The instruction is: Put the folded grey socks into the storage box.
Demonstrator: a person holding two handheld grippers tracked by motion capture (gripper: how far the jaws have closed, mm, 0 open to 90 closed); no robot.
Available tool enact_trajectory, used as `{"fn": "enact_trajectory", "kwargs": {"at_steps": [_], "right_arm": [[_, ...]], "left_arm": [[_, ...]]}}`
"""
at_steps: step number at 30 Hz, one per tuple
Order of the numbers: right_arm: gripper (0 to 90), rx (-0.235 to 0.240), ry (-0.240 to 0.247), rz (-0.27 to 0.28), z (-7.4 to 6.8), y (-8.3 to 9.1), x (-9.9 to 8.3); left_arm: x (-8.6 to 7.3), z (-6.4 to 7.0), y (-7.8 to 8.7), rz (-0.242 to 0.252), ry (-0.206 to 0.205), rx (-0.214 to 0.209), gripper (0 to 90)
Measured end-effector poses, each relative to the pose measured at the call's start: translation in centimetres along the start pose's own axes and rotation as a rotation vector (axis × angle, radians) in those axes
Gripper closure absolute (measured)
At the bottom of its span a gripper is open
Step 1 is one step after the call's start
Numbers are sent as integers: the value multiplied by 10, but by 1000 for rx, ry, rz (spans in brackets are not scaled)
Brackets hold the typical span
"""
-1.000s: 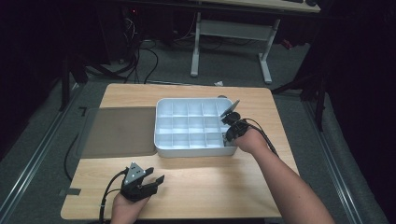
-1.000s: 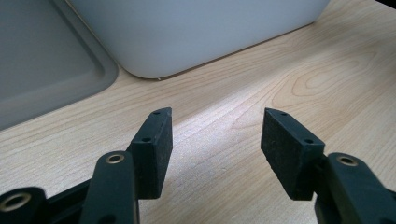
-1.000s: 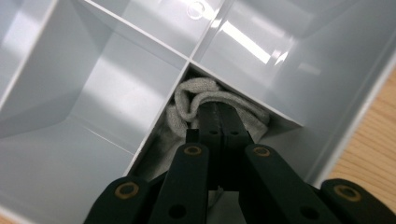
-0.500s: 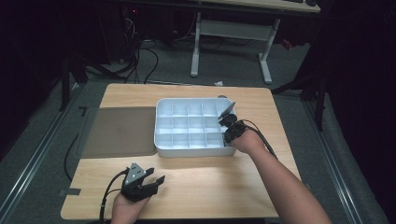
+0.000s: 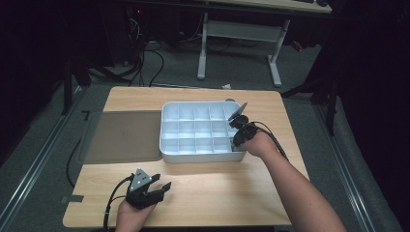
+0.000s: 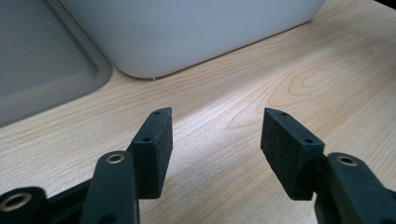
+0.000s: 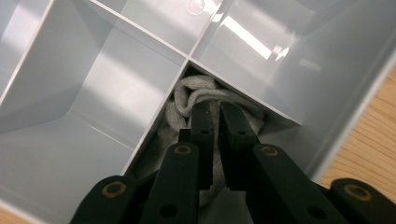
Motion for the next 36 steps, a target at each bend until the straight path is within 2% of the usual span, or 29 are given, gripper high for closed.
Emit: {"fn": "enact_trajectory", "kwargs": {"at_steps": [10, 15, 19, 20, 22, 25, 36], "right_arm": [[819, 23, -28, 74, 5, 17, 0], [817, 25, -28, 97, 8, 26, 0], [803, 24, -38, 109, 11, 30, -1], [797, 25, -53, 104, 10, 30, -2], [784, 19, -42, 116, 12, 30, -2], [763, 23, -58, 130, 11, 31, -3], [707, 30, -53, 178, 4, 37, -9]], "left_arm": [[0, 1, 0, -4, -3, -2, 442], [0, 1, 0, -4, -3, -2, 441], [0, 1, -1, -3, -2, -2, 441], [0, 1, -1, -4, -3, -2, 441], [-1, 1, -1, -5, -2, -2, 441], [-1, 1, 0, -11, -4, -2, 441], [-1, 1, -1, -9, -3, -5, 441]]}}
Point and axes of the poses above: each handheld gripper's, and its own axes: y roughly backward along the jaws, x roughly out of its top, z roughly to its right, the point moved 7 cm from there along -y, roughly forward along the jaws, and after that the axes turned 10 degrees about -x, right-handed, at the moved point
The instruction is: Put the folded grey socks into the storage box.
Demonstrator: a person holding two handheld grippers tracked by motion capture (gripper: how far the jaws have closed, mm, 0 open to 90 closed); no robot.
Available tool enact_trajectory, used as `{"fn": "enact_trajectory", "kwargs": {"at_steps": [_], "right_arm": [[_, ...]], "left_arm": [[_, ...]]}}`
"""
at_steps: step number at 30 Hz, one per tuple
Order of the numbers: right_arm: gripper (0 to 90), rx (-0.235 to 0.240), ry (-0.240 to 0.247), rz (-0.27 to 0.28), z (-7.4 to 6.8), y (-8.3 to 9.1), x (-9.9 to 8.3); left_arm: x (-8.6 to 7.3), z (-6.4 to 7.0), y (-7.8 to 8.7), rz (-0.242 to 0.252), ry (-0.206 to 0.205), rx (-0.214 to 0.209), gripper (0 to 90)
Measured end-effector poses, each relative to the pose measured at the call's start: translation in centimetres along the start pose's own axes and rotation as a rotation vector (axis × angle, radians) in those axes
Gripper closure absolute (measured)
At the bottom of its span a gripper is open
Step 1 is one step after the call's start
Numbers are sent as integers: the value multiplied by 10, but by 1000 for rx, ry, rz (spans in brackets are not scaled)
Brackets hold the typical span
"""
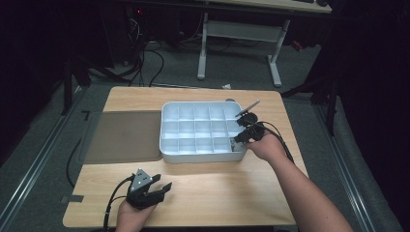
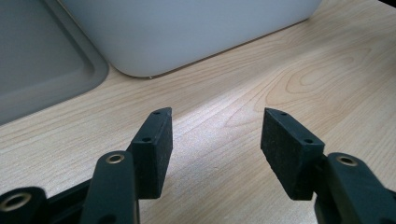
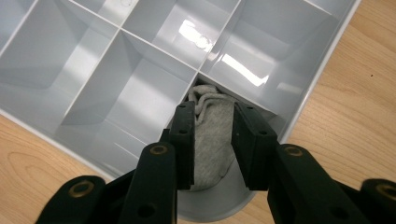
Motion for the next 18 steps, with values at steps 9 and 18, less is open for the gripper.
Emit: {"fn": "enact_trajectory", "kwargs": {"at_steps": [9, 18], "right_arm": [[699, -14, -16, 55, -2, 11, -7], [652, -11, -20, 129, -8, 28, -21]], "left_arm": [[1, 1, 0, 7, 4, -5, 441], [1, 1, 0, 6, 3, -2, 442]]}}
Point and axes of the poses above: each handheld gripper's, and its own axes: y roughly backward along the jaws, x roughly out of its top, z roughly to its right, the point moved 7 cm from there along -y, roughly forward along the jaws, and after that the axes turned 10 degrees about -x, right-handed, at the moved point
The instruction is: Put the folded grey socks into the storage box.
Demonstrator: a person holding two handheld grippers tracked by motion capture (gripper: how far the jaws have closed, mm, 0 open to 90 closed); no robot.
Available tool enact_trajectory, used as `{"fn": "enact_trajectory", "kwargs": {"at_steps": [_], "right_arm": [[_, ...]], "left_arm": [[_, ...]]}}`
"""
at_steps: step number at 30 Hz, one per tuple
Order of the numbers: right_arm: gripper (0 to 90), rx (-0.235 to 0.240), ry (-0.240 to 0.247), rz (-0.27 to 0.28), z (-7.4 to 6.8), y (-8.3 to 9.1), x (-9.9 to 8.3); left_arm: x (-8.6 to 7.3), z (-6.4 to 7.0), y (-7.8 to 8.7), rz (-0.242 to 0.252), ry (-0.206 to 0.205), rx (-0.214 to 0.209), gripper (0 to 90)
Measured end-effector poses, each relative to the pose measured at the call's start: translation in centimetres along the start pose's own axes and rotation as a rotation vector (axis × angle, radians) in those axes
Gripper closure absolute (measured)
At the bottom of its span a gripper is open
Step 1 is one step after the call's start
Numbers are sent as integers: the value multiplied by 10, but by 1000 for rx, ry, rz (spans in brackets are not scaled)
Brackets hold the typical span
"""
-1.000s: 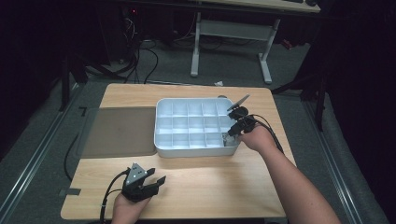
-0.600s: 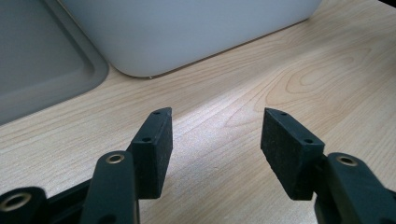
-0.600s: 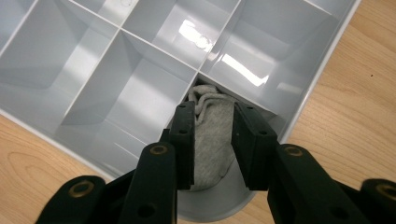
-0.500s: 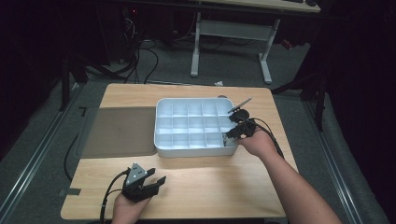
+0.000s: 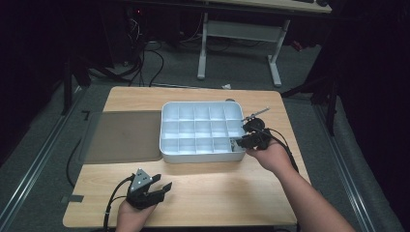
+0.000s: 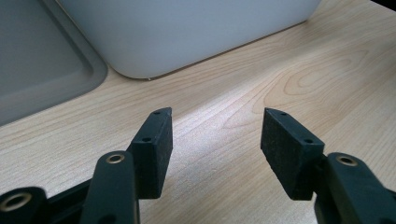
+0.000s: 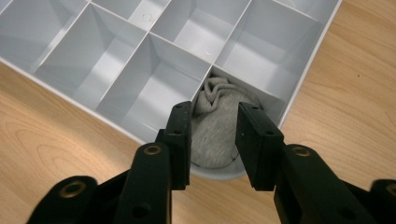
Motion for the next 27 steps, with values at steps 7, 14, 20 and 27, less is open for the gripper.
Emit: {"fn": "enact_trajectory", "kwargs": {"at_steps": [7, 14, 20, 27], "right_arm": [[617, 11, 0, 55, -9, 11, -11], [591, 41, -35, 101, -18, 13, -26], [570, 45, -68, 130, -22, 10, -42], [544, 29, -94, 194, -28, 6, -62]], "left_arm": [[0, 1, 0, -2, 0, 1, 442], [0, 1, 0, -2, 1, 1, 442], [0, 1, 0, -3, -1, -2, 442], [0, 1, 0, -1, -1, -2, 441]]}}
Point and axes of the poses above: each handheld gripper's, and its own axes: y roughly backward along the jaws, x roughly out of its top, z roughly to its right, the point moved 7 cm from there along -y, roughly forward along the jaws, and after that the axes turned 10 degrees about -x, right-handed, at the moved point
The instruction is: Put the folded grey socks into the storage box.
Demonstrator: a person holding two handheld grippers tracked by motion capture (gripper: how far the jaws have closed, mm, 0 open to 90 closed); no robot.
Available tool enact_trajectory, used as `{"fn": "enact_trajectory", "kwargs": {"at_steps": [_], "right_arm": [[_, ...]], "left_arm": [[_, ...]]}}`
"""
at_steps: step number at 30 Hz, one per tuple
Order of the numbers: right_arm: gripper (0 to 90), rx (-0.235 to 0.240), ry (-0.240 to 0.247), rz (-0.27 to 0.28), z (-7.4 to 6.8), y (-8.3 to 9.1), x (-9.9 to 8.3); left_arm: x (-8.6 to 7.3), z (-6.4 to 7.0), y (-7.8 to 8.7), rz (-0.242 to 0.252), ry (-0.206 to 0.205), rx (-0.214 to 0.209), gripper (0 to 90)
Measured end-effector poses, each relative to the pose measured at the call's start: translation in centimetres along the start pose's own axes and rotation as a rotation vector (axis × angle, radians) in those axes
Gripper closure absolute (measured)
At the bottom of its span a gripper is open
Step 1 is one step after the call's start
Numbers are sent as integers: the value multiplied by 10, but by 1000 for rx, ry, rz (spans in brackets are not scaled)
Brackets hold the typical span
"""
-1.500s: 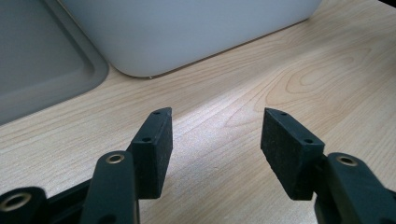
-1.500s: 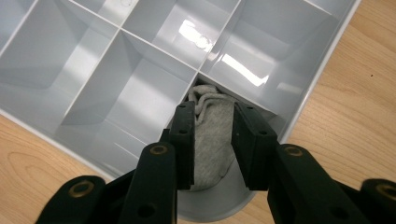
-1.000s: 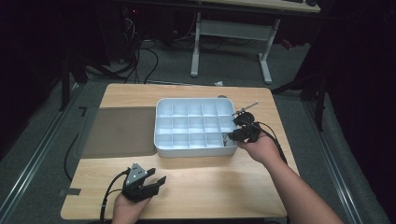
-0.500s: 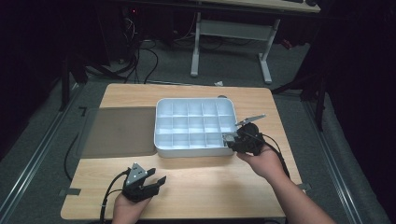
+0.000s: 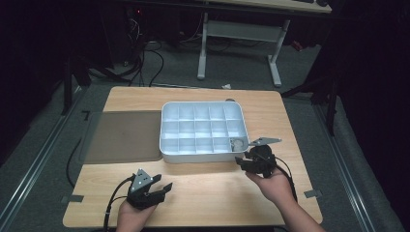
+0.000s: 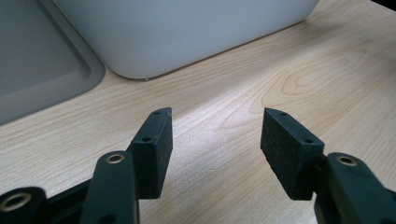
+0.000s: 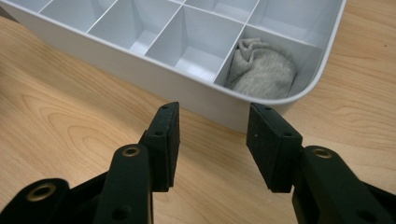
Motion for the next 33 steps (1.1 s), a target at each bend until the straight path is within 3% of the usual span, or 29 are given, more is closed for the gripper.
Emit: {"fn": "enact_trajectory", "kwargs": {"at_steps": [8, 18, 24, 27, 29, 33], "right_arm": [[530, -17, 14, 86, -12, -2, -30], [529, -41, 35, 128, -23, -22, -62], [497, -44, -8, 192, -25, -23, -67], [494, -20, -90, 242, -24, -18, -74], [489, -20, -47, 241, -25, -15, -75], [481, 0, -77, 240, -21, -15, -77]], "left_arm": [[0, 2, 0, -1, -5, -4, 439], [2, 5, 1, 6, -25, -12, 432], [1, 5, 0, 2, -25, -13, 431], [0, 6, -2, -6, -30, -13, 430], [-1, 7, -3, -9, -30, -13, 430], [0, 6, -4, -12, -31, -9, 429]]}}
Point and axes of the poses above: each handheld gripper's, and its own axes: y roughly backward along the jaws, x roughly out of its top, z roughly to its right, the point moved 7 cm from there along -y, roughly forward along the jaws, and after that the axes turned 10 degrees about -x, right-handed, at the moved point
